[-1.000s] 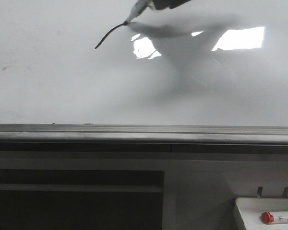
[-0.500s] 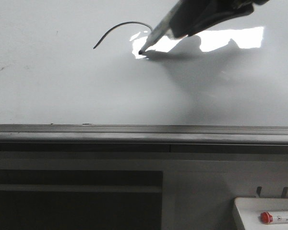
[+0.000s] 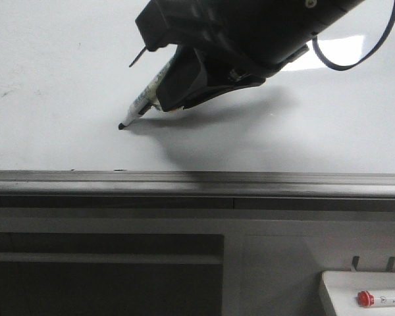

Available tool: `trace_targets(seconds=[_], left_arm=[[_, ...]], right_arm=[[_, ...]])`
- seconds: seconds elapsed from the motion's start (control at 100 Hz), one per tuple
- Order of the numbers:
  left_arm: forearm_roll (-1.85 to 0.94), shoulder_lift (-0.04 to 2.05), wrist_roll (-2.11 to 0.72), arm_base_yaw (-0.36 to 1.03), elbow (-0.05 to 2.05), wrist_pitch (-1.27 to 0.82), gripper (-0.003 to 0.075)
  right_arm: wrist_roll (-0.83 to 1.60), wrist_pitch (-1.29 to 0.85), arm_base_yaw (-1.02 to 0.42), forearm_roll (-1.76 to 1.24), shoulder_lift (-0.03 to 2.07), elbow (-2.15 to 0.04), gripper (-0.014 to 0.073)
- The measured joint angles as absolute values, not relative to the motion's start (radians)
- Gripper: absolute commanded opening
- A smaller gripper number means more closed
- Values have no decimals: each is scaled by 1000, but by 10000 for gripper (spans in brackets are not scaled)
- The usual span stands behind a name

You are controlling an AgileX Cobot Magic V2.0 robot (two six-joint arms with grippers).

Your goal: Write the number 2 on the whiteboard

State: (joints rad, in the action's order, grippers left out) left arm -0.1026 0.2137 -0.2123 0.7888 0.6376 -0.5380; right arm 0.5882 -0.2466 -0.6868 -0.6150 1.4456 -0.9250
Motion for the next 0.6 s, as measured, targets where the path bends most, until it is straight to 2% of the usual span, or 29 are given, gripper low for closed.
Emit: trace_targets(seconds=[0.2, 0.6], left_arm=[[-103, 214, -212, 789, 638, -538, -20], [-103, 214, -212, 789, 638, -538, -20]], right_arm=[[588, -349, -590, -625, 1380, -920, -67], [588, -523, -176, -657, 1131, -826, -71]])
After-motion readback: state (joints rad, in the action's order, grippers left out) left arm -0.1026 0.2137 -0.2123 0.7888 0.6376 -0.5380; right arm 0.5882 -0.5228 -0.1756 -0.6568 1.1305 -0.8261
